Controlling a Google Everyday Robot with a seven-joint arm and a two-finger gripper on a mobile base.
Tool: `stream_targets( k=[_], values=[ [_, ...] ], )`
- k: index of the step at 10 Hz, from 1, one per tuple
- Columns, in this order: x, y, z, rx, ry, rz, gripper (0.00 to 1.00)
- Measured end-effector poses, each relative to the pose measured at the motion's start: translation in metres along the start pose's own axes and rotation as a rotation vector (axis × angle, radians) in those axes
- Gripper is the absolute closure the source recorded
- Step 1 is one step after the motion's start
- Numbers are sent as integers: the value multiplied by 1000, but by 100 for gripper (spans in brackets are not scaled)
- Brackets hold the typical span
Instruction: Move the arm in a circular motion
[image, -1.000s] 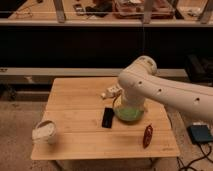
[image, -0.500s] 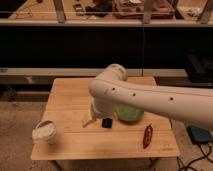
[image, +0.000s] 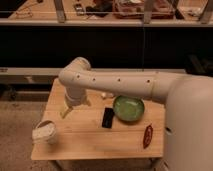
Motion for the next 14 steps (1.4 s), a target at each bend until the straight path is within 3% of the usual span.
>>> stream_targets(
  k=[2, 4, 6, 7, 8, 9, 10, 12, 13, 14],
  values=[
    [40, 39, 1, -45, 37, 49, 20],
    [57, 130, -1, -100, 71, 222, 20],
    [30, 217, -9, -148, 82, 424, 20],
    [1, 262, -24, -187, 91, 543, 20],
    [-19, 287, -37, -216, 100, 612, 20],
    [-54, 315, -58, -257, 103, 703, 20],
    [-91, 328, -81, -294, 97, 771, 20],
    [-139, 317, -102, -317, 71, 814, 20],
    [-169, 294, -111, -309, 45, 814, 20],
    [-203, 255, -119, -284, 15, 780, 20]
  ],
)
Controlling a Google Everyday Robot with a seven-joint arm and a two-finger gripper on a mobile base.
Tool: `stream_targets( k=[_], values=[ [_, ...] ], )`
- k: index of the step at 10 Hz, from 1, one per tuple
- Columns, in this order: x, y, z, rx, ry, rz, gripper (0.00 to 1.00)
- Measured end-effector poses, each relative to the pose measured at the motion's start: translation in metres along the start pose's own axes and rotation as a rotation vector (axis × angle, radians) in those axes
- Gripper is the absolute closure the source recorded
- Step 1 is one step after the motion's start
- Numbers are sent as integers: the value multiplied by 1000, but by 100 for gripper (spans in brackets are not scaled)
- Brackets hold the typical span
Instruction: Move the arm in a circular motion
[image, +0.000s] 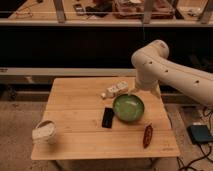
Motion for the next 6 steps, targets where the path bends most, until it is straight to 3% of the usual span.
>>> stream_targets(
  k=[2, 4, 6],
  values=[
    [-55, -25, -15, 52, -23, -122, 20],
    [-96, -85, -20, 143, -34, -289, 20],
    [-126, -167, -17, 252, -33, -500, 20]
  ],
)
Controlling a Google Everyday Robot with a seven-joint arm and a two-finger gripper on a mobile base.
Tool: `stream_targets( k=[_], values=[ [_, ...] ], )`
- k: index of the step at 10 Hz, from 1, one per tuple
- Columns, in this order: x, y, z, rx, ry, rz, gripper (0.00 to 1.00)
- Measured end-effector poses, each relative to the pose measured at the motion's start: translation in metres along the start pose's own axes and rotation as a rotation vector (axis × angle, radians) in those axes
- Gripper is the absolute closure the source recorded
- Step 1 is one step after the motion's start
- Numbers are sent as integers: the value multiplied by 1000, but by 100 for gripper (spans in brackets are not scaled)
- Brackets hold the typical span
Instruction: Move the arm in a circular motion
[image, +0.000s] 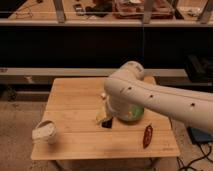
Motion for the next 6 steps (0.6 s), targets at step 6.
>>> stream_targets(
  k=[6],
  values=[
    [119, -125, 67, 62, 55, -386, 20]
  ],
)
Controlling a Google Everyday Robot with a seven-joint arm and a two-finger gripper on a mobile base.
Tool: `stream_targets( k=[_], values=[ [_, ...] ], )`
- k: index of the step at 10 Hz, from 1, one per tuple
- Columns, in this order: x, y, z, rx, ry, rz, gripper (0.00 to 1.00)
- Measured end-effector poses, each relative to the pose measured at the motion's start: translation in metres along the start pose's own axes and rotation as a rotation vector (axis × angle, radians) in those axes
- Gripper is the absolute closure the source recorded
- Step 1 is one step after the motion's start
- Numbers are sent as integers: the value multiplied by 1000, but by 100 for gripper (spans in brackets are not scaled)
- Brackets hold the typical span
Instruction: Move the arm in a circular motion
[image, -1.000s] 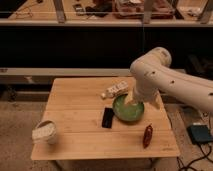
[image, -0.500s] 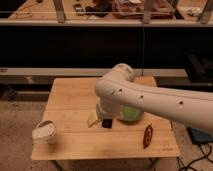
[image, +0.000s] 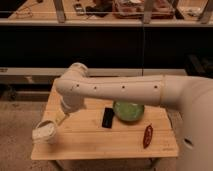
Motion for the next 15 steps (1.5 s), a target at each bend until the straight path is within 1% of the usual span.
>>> stream_targets(
  k=[1, 2, 3, 4, 5, 6, 7, 8, 9, 10, 11, 12, 13, 14, 15],
  values=[
    [21, 29, 7, -43, 6, 26, 20],
    [38, 68, 12, -89, 14, 77, 20],
    [47, 94, 14, -104, 23, 123, 20],
    [50, 110, 14, -112, 30, 152, 20],
    [15, 274, -1, -207, 83, 481, 20],
    [-17, 318, -14, -257, 83, 591, 20],
    [-38, 335, -25, -288, 80, 647, 20],
    [-78, 358, -47, -350, 61, 730, 20],
    [-103, 365, -64, -387, 54, 773, 20],
    [-129, 363, -82, -417, 44, 813, 20],
    [-149, 352, -97, -427, 33, 838, 20],
    [-178, 327, -112, -415, 6, 867, 20],
    [-198, 299, -122, -387, -24, 875, 20],
    [-212, 268, -130, -351, -50, 870, 20],
    [-219, 254, -134, -337, -65, 868, 20]
  ],
)
